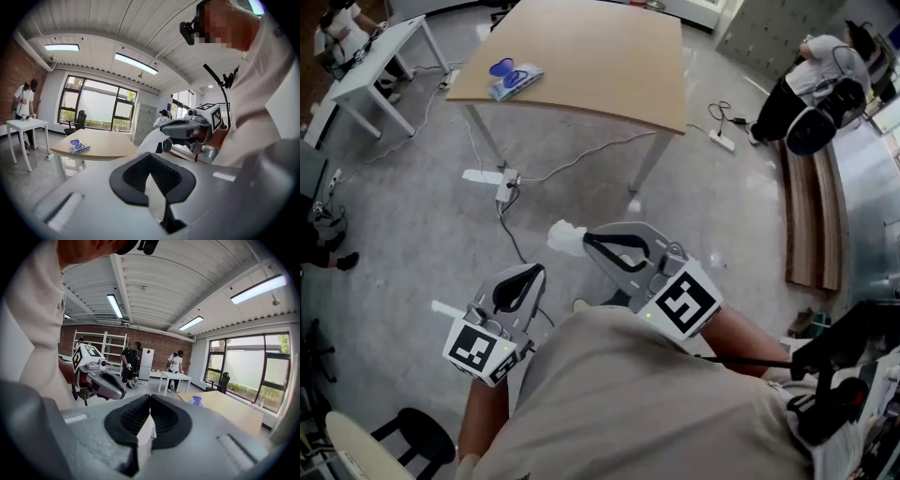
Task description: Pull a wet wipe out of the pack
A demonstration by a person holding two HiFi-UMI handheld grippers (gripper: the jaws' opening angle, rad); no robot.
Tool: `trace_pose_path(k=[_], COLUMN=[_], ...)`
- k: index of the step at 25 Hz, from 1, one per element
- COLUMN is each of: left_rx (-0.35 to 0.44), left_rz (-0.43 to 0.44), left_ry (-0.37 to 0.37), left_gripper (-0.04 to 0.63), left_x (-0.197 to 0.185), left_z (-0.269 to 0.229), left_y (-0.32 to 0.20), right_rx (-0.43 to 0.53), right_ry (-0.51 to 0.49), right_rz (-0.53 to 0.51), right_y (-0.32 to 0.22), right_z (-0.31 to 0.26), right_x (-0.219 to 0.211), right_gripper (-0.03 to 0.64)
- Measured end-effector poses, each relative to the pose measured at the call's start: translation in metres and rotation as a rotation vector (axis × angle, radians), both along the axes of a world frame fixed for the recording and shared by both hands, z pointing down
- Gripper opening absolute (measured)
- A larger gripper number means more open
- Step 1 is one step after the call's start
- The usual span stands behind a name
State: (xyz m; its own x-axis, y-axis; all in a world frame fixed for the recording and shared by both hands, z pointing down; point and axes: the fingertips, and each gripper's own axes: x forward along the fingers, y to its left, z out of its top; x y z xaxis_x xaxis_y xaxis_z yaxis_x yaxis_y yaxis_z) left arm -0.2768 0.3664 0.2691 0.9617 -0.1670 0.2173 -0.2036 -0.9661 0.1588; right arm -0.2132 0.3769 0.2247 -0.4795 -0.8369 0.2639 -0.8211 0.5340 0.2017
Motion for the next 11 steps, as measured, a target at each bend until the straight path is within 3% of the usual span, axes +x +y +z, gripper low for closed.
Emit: trace_pose_path(k=[5, 11], left_rx=[0.003, -0.001], left_rz=[-0.010, -0.014], left_ry=[0.001, -0.010], left_gripper=[0.000, 0.000], left_x=[-0.006, -0.004], left_z=[-0.002, 0.006], left_y=[-0.008, -0.012], right_rx=[-0.051, -0.044], right_ry=[-0.034, -0.037], right_rz=[0.036, 0.028], right_y=[-0.006, -0.011], right_z=[0.004, 0.009], right_x=[0.000, 0.003], right_gripper=[0.008, 0.007])
